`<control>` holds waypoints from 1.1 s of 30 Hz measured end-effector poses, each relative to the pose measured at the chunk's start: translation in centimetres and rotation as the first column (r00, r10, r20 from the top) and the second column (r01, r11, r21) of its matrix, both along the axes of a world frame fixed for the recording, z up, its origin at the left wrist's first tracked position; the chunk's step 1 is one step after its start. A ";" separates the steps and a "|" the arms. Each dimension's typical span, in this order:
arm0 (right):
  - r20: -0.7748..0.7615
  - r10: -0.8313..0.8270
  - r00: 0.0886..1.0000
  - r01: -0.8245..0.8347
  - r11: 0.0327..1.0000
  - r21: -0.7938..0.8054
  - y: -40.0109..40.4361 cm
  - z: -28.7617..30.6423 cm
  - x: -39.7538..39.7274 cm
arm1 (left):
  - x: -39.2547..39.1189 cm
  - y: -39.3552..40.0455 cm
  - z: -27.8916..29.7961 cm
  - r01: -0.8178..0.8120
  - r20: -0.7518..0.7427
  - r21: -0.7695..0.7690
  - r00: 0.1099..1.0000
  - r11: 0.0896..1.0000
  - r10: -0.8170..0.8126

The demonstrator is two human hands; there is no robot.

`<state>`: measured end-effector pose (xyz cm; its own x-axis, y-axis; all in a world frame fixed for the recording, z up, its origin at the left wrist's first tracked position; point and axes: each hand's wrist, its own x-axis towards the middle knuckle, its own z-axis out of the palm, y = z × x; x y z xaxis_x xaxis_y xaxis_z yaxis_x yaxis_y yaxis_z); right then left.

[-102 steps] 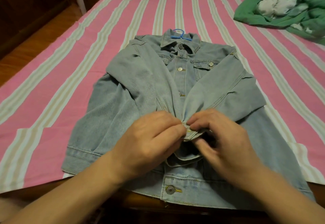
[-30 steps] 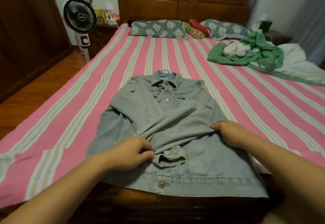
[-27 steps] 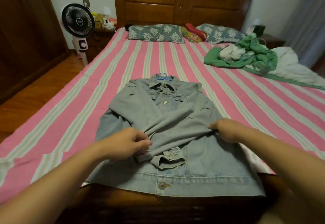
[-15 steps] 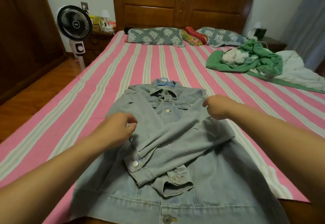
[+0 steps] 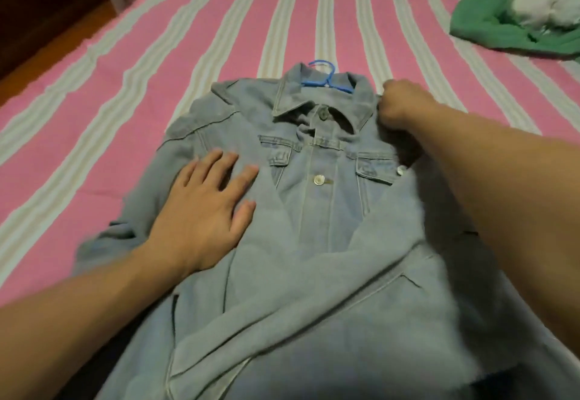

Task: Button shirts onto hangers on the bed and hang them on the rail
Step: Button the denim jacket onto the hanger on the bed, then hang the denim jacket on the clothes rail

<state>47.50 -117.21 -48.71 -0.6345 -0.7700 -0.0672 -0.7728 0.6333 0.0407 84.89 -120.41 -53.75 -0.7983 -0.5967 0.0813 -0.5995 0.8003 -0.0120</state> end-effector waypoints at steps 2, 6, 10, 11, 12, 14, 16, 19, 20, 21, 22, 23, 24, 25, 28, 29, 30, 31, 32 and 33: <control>0.045 -0.058 0.997 0.060 0.997 -0.046 -1.1 -2.3 -0.5 | -0.2 -0.2 0.2 -0.006 -0.032 0.030 0.999 1.000 0.007; 0.042 -0.087 0.995 0.094 0.976 -0.195 -1.3 -4.5 -1.2 | -0.2 -0.4 0.0 0.012 -0.093 0.067 0.996 0.998 -0.006; 0.046 -0.054 0.997 0.062 0.979 -0.192 -1.3 -3.6 -1.6 | -0.3 -0.6 0.1 0.020 -0.109 0.078 0.994 0.997 -0.011; 0.044 -0.040 0.998 0.048 0.981 -0.190 -1.1 -3.2 -1.4 | -0.3 -0.6 0.0 0.021 -0.111 0.076 0.994 0.997 -0.012; 0.045 -0.026 0.999 0.034 0.982 -0.186 -0.9 -2.8 -1.3 | -0.3 -0.7 -0.1 0.023 -0.111 0.075 0.994 0.997 -0.015; 0.067 -0.002 0.998 0.015 0.982 -0.187 -0.1 -1.3 -0.9 | -0.4 -0.8 -0.2 0.028 -0.118 0.068 0.993 0.997 -0.020; 0.085 0.009 0.996 0.010 0.973 -0.229 1.2 1.2 0.0 | -0.4 -0.8 0.0 0.032 -0.122 0.077 0.992 0.997 -0.023; 0.084 0.044 0.996 -0.014 0.943 -0.332 4.8 6.5 3.3 | -0.3 -0.9 0.0 0.037 -0.084 0.103 0.996 0.994 -0.028; 0.095 0.068 0.993 -0.031 0.937 -0.348 6.4 8.5 4.9 | -0.4 -0.9 0.6 0.024 -0.036 0.109 0.999 0.994 -0.020; 0.119 0.090 0.989 -0.042 0.933 -0.357 8.1 10.6 6.8 | -0.4 -0.7 1.7 -0.003 0.026 0.151 1.000 0.989 -0.001; 0.152 0.104 0.983 -0.041 0.930 -0.366 10.0 12.7 8.9 | -0.6 -0.5 3.3 -0.045 0.095 0.239 0.995 0.970 0.023; 0.188 0.100 0.977 -0.024 0.928 -0.373 11.9 15.0 11.1 | -0.8 -0.3 5.2 -0.094 0.170 0.353 0.985 0.931 0.034; 0.220 0.095 0.971 -0.004 0.924 -0.381 13.7 17.1 13.1 | -0.7 0.2 7.1 -0.136 0.240 0.452 0.970 0.882 0.027; 0.244 0.092 0.965 0.009 0.923 -0.385 15.2 19.4 14.9 | -0.3 0.8 8.8 -0.160 0.256 0.547 0.967 0.822 0.018; 0.302 0.103 0.948 0.030 0.914 -0.404 18.9 25.5 18.0 | 3.1 4.1 17.4 -0.135 0.015 0.748 0.982 0.650 0.187; 0.310 0.097 0.946 0.039 0.913 -0.406 19.9 27.8 18.6 | 4.5 5.2 21.1 -0.081 -0.144 0.771 0.944 0.632 0.296; 0.302 0.105 0.947 0.035 0.904 -0.426 20.9 29.8 19.1 | 5.6 6.1 25.1 -0.024 -0.308 0.744 0.875 0.668 0.374; 0.305 0.115 0.945 0.031 0.899 -0.436 21.7 31.9 19.6 | 6.4 6.8 29.2 0.014 -0.451 0.685 0.793 0.728 0.410; 0.307 0.145 0.941 0.009 0.893 -0.450 22.5 34.0 20.1 | 6.9 7.1 33.1 0.030 -0.558 0.613 0.724 0.789 0.405; 0.306 0.187 0.933 -0.025 0.885 -0.465 23.1 36.2 20.6 | 7.1 6.9 36.7 0.045 -0.625 0.531 0.695 0.846 0.355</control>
<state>68.12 -94.15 -12.55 -0.5490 -0.8289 0.1077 -0.7517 0.4333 -0.4973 92.03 -113.46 -17.00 -0.5233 -0.8209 0.2288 -0.3892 0.4691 0.7928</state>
